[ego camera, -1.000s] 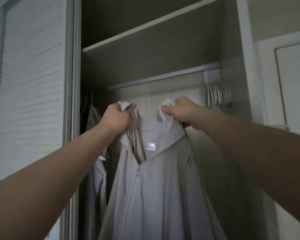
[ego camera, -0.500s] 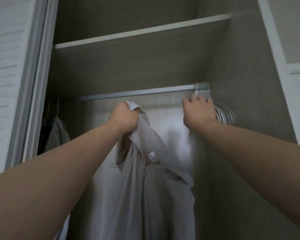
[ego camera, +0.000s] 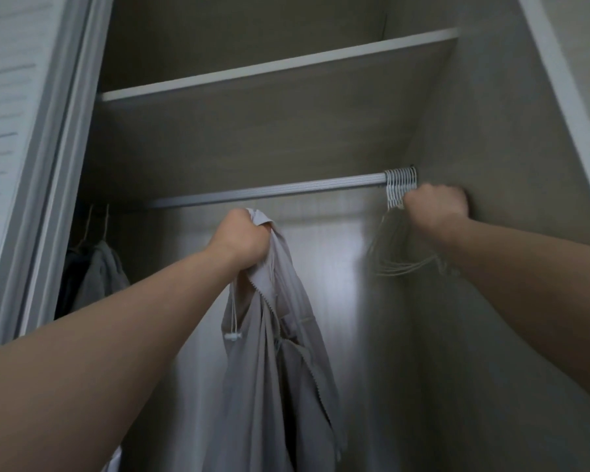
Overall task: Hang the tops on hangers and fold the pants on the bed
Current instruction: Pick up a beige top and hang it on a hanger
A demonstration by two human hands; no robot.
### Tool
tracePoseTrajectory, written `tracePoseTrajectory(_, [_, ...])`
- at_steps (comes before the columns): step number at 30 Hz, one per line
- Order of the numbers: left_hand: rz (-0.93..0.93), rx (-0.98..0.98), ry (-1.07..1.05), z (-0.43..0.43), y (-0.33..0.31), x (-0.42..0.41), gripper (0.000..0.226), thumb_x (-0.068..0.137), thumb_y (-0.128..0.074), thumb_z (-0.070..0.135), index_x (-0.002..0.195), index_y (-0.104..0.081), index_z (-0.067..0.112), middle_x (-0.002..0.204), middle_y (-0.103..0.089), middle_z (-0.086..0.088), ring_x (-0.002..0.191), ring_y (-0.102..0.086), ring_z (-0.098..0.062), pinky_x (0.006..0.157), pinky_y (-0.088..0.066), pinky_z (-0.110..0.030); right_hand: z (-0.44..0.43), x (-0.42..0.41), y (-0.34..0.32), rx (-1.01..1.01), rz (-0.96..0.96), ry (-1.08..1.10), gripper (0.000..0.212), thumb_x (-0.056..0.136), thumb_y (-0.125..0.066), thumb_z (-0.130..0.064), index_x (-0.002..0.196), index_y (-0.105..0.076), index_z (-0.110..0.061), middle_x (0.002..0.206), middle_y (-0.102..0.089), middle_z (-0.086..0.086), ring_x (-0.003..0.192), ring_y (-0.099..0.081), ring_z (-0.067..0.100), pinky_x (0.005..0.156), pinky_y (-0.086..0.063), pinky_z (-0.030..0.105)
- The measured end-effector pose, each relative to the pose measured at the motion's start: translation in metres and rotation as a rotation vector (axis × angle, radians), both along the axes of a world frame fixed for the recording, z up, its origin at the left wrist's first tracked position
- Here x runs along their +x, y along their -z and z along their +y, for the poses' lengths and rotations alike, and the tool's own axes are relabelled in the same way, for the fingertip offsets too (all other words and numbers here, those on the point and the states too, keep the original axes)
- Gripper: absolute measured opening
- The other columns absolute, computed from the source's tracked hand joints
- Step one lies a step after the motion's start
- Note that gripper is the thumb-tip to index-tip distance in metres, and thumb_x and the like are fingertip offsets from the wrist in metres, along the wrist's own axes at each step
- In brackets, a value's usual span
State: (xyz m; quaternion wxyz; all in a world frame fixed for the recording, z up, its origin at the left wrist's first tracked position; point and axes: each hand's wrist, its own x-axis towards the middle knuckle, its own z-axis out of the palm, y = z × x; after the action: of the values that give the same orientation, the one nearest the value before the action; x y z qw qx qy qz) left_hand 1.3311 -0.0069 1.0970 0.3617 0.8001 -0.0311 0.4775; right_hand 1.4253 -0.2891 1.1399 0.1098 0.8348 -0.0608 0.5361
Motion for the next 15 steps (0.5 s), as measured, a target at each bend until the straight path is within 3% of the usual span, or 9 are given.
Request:
tracePoseTrajectory(7, [-0.002, -0.003, -0.011, 0.003, 0.008, 0.001, 0.03, 0.1, -0.055, 0.02, 0.07, -0.051, 0.015, 0.075, -0.057, -0.001, 0.084, -0.058, -0.028, 0.074, -0.042, -0.028, 0.002, -0.002, -0.011, 0.064, 0.003, -0.044, 0.037, 0.097, -0.043, -0.001, 0.129, -0.062, -0.005, 0.129, -0.058, 0.019, 0.12, -0.059, 0.04, 0.09, -0.05, 0.043])
tracePoseTrajectory(13, [-0.01, 0.002, -0.004, 0.003, 0.016, 0.001, 0.031, 0.1, -0.055, 0.02, 0.069, -0.051, 0.016, 0.07, -0.055, 0.001, 0.065, -0.052, -0.011, 0.054, -0.037, -0.025, 0.001, -0.002, -0.005, -0.114, -0.027, -0.019, 0.038, 0.102, -0.038, -0.006, 0.137, -0.051, -0.013, 0.131, -0.053, 0.017, 0.118, -0.059, 0.041, 0.084, -0.047, 0.04])
tracePoseTrajectory(15, [-0.006, -0.007, 0.01, 0.003, 0.019, 0.0, 0.031, 0.1, -0.056, 0.02, 0.069, -0.052, 0.016, 0.069, -0.055, 0.0, 0.064, -0.052, -0.012, 0.055, -0.038, -0.026, 0.002, -0.003, -0.003, -0.17, 0.0, 0.025, 0.039, 0.102, -0.039, -0.005, 0.136, -0.055, -0.011, 0.133, -0.054, 0.015, 0.119, -0.06, 0.039, 0.086, -0.049, 0.041])
